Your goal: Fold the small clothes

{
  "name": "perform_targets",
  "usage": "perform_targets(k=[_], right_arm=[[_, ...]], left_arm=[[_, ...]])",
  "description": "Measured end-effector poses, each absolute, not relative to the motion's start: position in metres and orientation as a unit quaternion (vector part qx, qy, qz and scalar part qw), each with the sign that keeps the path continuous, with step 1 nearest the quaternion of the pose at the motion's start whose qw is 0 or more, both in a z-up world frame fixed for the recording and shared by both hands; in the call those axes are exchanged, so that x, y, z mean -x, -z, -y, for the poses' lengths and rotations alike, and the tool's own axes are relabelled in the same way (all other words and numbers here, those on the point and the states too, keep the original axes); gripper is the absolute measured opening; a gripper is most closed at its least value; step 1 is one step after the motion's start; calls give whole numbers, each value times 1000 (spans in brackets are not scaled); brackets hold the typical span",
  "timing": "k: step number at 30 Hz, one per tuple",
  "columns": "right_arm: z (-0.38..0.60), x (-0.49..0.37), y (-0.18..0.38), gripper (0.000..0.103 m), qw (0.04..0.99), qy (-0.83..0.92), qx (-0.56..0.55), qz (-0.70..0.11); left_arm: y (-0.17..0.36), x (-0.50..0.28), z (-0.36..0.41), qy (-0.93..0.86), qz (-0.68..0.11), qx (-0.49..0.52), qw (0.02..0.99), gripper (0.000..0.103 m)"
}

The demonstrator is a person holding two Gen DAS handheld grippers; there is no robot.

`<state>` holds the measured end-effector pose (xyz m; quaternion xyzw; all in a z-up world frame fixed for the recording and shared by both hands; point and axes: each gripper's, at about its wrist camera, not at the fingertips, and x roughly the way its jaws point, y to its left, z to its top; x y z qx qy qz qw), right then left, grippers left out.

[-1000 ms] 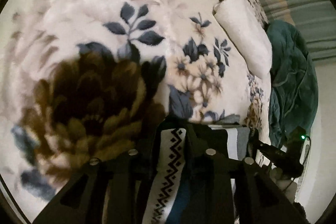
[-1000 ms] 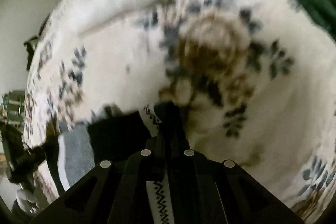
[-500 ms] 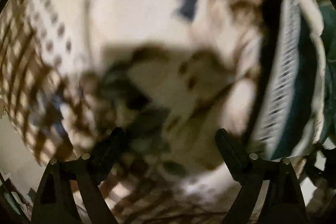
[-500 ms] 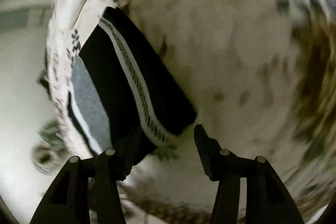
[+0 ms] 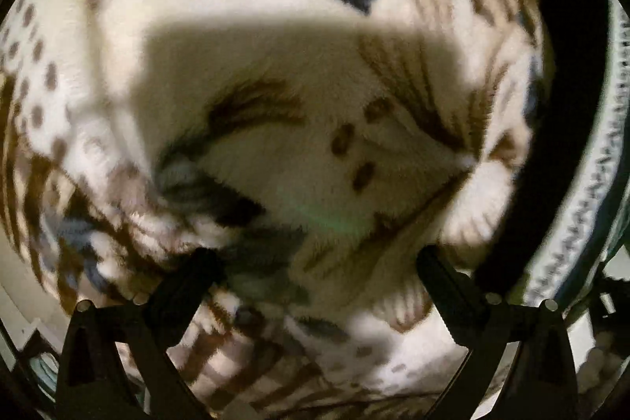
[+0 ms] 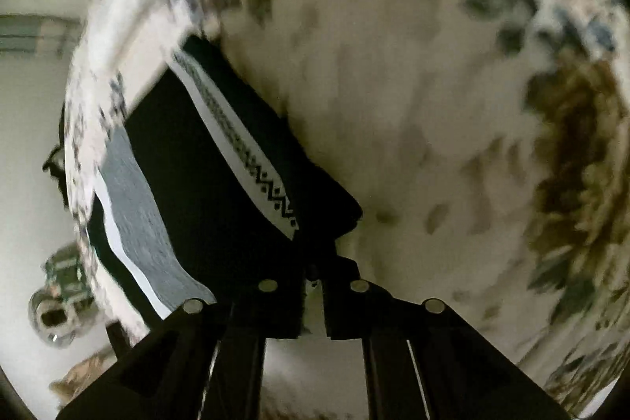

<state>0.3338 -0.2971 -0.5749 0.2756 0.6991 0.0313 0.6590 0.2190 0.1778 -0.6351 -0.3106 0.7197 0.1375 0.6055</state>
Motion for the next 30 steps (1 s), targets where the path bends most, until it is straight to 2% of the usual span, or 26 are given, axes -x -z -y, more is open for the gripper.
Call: perform_targets(k=[1,3,7,8,11,13,16,18,26,28,29,30], right_arm=[[299,-332,579,22,649,-37,-280,-706],[305,-323,571,48,652,-51,-303,-693],[318,-304,565,61,650,-72,-356,-668],[319,-304,566,69,649,-78,-362,-665],[323,-321,586,77,639,-112,-391,-652],[322,-328,611,77,610,-134,-418,-659],[307,-331,640,77,568,-176,-458,-661],[295,-335,646,80,566,-202,-466,-650],[245,-355,659,80,551,-250,-503,-616],[240,-356,658,63,557,-250,-503,-612],[236,-356,657,35,558,-251,-500,-612],[234,-354,655,31,556,-252,-499,-615]], left_arm=[[624,-220,-179,-138,-706,317,617,103],[603,-221,-179,-136,-683,322,641,103],[567,-232,-170,-101,-625,342,694,103],[565,-238,-168,-84,-610,354,704,103],[573,-261,-164,-36,-572,395,718,103],[582,-282,-152,4,-547,415,727,103],[599,-317,-138,36,-550,411,726,103],[609,-331,-136,50,-555,409,723,103],[610,-336,-139,84,-545,427,717,103],[610,-339,-141,82,-538,446,710,103],[608,-338,-143,80,-535,451,710,103],[606,-340,-142,82,-529,456,711,95]])
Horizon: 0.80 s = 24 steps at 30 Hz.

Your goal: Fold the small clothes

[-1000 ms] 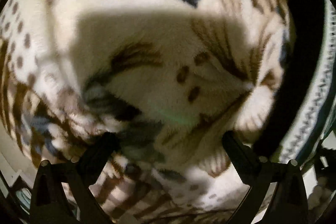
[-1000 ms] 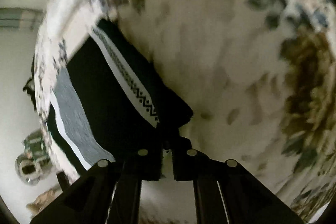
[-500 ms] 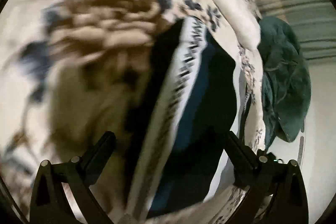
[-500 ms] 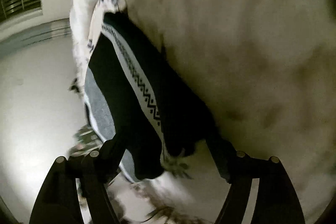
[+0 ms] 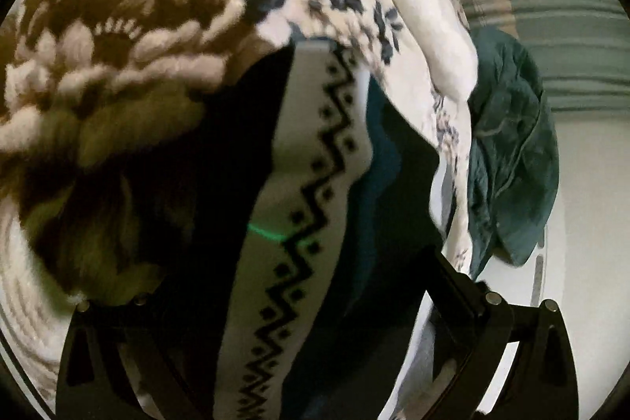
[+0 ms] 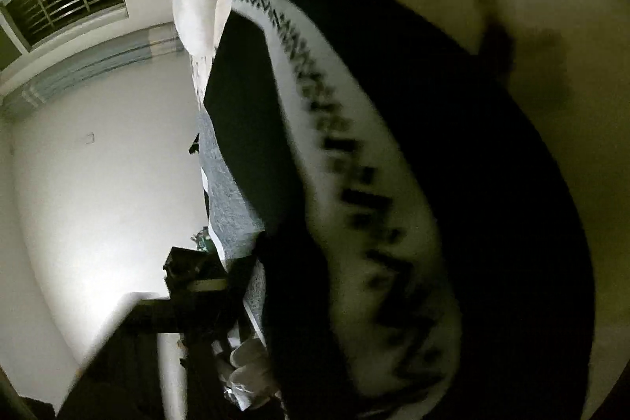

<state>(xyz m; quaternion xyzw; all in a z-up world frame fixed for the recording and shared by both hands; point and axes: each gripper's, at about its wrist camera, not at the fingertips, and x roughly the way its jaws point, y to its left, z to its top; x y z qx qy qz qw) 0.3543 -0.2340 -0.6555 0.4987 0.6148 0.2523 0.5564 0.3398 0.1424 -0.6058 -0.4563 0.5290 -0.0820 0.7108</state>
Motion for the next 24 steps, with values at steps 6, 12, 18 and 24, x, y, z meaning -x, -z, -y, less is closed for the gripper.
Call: perform_targets(k=[6,12,18,24], right_arm=[[223,-359,622,24,595,-234,-462,-615],[213,-388,559,23,640,-231,-446,-581],[213,-474,507,23,689,-218,-453,-522],[202,-603,485,23,740,-195,-455,-456]], left_arm=[[578,-361,-141,89,-520,452,719,31],[526,-427,-147,131,-512,429,732,30],[475,-554,-143,169,-501,387,755,30],[461,-698,-140,187,-498,347,772,30]])
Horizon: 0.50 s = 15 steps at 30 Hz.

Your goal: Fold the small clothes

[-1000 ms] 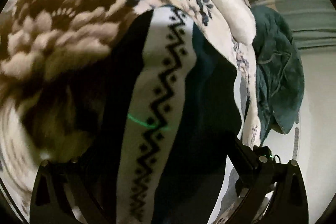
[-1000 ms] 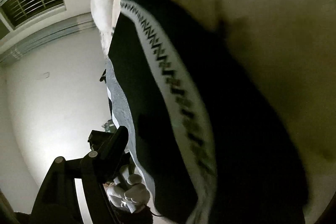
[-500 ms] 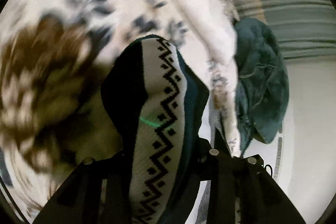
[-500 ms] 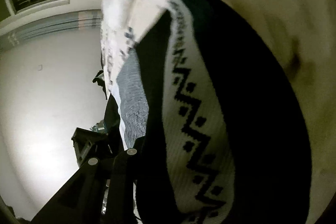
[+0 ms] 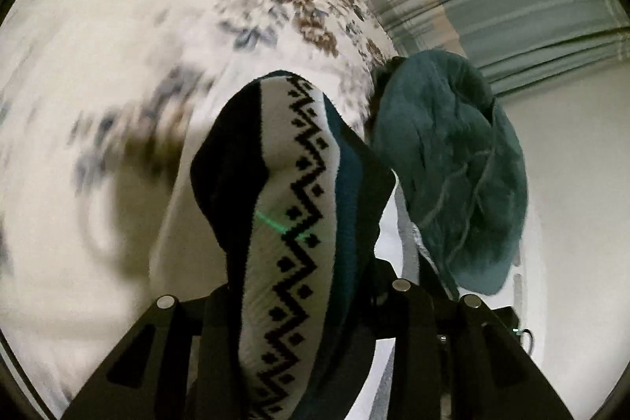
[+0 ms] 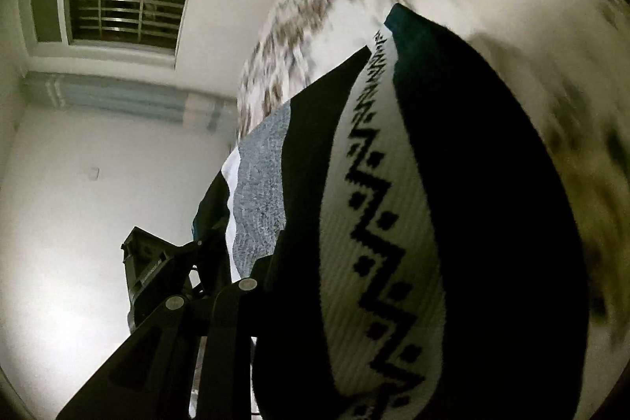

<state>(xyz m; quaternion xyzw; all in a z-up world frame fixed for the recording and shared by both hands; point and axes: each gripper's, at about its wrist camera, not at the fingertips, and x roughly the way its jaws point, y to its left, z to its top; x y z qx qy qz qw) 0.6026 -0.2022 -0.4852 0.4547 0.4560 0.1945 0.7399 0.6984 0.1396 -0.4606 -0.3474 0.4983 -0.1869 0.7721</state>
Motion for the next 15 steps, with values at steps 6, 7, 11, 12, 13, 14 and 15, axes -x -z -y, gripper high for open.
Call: perform_targets(k=[6,7,11,12,13,14,15], right_arm=[[168,-711,515,23,761,-159,-447,-444],[164,-720,523,23,763,-152,-442,-447],[163,-737,543,50,744,-144,-445,-478],[168,-736,543,52,741,-140,-438,-489],[171,-736,541,56,743,-138,-431,-493],[177,-730,539,64,748,-123,-417,-502],[185,-723,537,65,754,-108,-406,-504]], left_arm=[[509,-797,-143,177,-539,319,759,32],[515,-804,-146,174,-545,322,754,36],[528,-801,-161,180,-564,352,725,56],[526,-795,-165,181,-565,353,724,61],[523,-787,-169,182,-563,352,725,62],[519,-778,-172,183,-561,350,727,62],[516,-769,-174,181,-560,350,729,64]])
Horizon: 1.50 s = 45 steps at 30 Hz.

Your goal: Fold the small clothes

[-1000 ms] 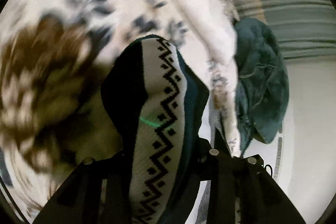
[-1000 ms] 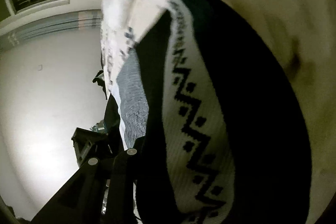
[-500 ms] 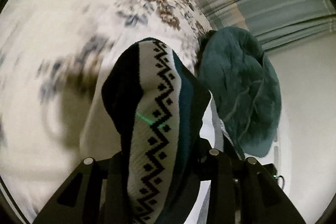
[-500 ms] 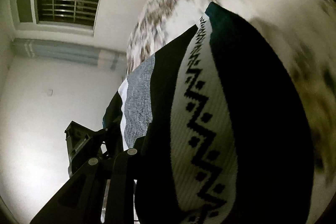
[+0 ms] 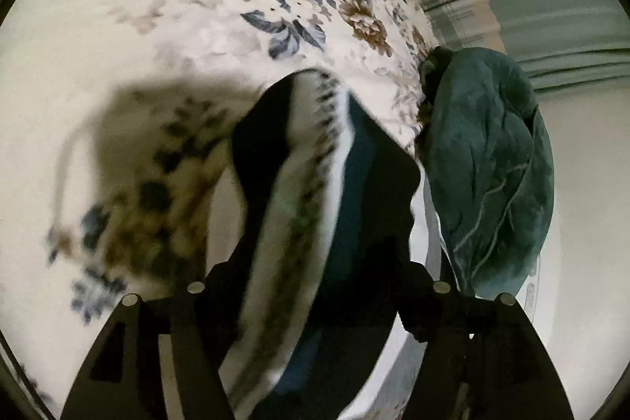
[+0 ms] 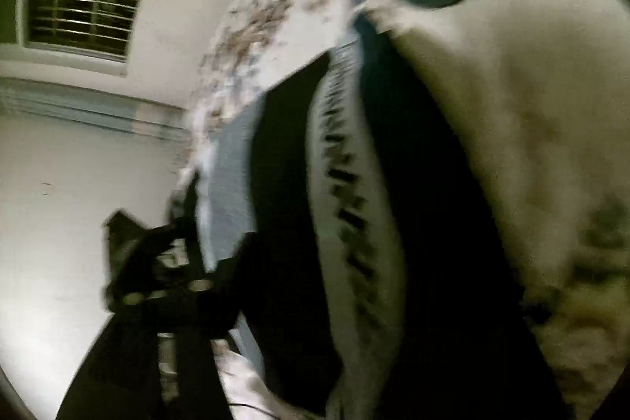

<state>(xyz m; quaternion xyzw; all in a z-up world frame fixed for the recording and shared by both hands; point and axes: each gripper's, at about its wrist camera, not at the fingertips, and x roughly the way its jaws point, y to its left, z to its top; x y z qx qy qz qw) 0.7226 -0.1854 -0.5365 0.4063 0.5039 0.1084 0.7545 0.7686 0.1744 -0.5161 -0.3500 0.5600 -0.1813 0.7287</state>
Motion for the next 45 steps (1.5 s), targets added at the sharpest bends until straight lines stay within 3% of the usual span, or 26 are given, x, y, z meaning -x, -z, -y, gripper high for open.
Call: perform_targets(k=[5,7,8,9,16,17,19,20,21,22,26,34,45], right_arm=[[221,-683,532,63,764,-75,-409,-494],[221,-684,533,31,767,-76,-413,-485],[218,-686,531,9,771,-79,-403,-487],[218,-683,526,9,779,-76,-392,-484],[211,-679,537,8,791,-17,-293,-537],[209,-681,538,9,791,-15,-280,-543],[207,-682,530,28,791,-4,-260,-553],[205,-682,524,50,794,9,-244,-557],[203,-681,514,67,801,27,-219,-557],[200,-677,507,72,806,36,-202,-556],[187,-663,480,103,817,85,-104,-560],[169,-612,395,103,850,118,7,-514],[151,-493,233,103,885,104,37,-453]], left_arm=[[518,-721,-171,165,-559,338,739,64],[519,-708,-168,144,-551,326,755,62],[517,-705,-167,137,-544,321,763,60],[514,-704,-165,129,-540,309,772,51],[500,-714,-133,99,-565,185,798,52],[493,-712,-128,92,-564,168,803,52],[481,-707,-123,80,-556,150,814,58],[475,-704,-120,70,-552,140,819,66],[471,-701,-118,63,-550,133,822,86],[466,-697,-114,55,-547,123,826,98],[443,-674,-93,27,-523,68,849,102],[400,-624,-60,5,-520,22,854,102],[255,-508,-39,-6,-465,22,885,102]])
